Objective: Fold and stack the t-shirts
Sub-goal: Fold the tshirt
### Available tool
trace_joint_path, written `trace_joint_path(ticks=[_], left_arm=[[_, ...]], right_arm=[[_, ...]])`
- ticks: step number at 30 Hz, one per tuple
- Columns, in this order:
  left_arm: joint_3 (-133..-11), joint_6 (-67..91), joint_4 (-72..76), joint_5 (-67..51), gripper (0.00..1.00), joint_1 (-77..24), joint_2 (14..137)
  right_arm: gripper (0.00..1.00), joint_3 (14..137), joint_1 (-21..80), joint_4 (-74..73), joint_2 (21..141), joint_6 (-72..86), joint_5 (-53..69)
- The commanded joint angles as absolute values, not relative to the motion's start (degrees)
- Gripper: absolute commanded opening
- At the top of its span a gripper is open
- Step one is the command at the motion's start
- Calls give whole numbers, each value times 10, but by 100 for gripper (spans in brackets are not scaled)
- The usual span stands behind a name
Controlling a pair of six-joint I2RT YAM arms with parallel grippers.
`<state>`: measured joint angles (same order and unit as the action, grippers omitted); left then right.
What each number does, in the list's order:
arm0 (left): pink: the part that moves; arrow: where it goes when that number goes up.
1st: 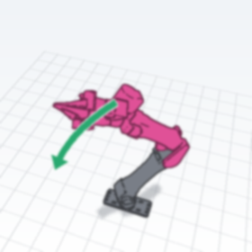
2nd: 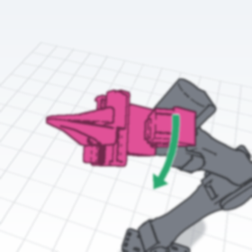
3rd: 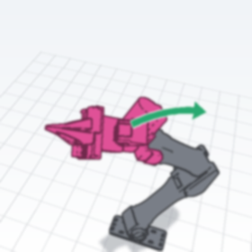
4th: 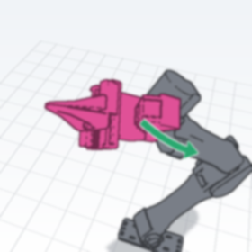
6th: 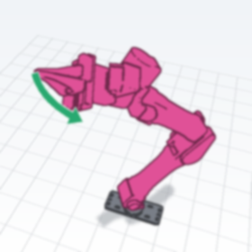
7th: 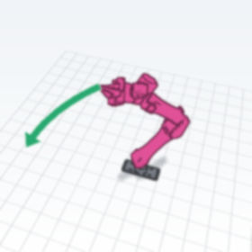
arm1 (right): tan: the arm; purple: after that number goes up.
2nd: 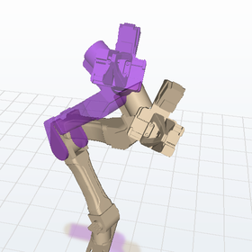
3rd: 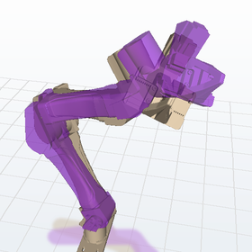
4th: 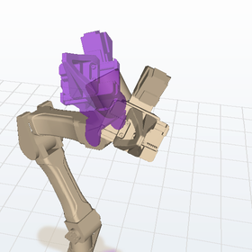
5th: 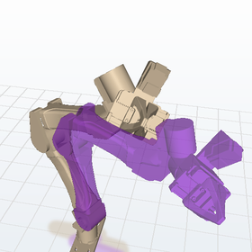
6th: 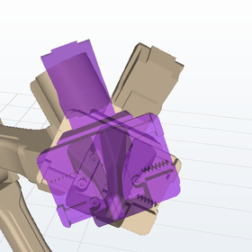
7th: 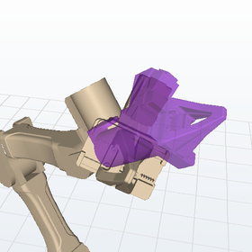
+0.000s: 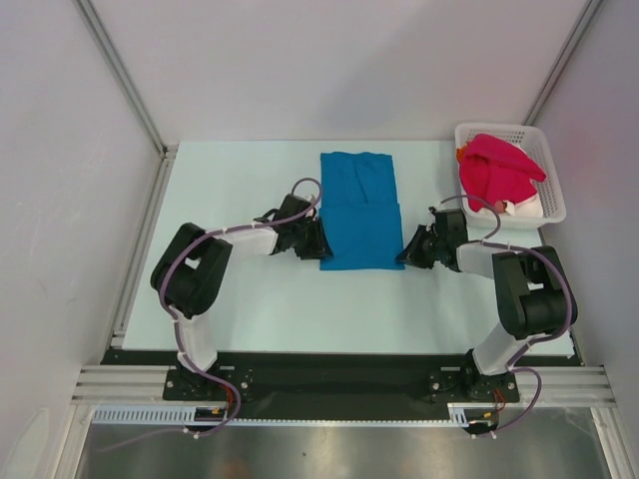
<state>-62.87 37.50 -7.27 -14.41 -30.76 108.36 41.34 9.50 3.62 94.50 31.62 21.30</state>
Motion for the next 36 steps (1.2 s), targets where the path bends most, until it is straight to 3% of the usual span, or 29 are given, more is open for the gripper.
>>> trace_joint_path(ticks=[1, 9, 12, 15, 18, 22, 28, 36], left_arm=[[-594, 358, -80, -113, 37, -302, 1091], [-540, 368, -98, -67, 42, -305, 971], [-508, 391, -92, -65, 48, -308, 905], [-477, 430, -76, -76, 51, -313, 864], [-425, 502, -29, -96, 51, -315, 838], [-321, 689, 160, -115, 51, -316, 830], [-294, 808, 249, -78, 50, -333, 895], [-322, 925, 135, 23, 49, -369, 912]], right_arm=[[4, 403, 86, 3, 947, 307, 150], [7, 384, 84, -54, 854, 306, 110], [14, 374, 85, -69, 806, 315, 105], [27, 354, 85, -66, 769, 335, 108], [51, 313, 84, -34, 743, 380, 122], [64, 218, 85, 117, 696, 492, 131], [62, 115, 106, 255, 672, 616, 53], [53, 135, 177, 186, 686, 745, -73]])
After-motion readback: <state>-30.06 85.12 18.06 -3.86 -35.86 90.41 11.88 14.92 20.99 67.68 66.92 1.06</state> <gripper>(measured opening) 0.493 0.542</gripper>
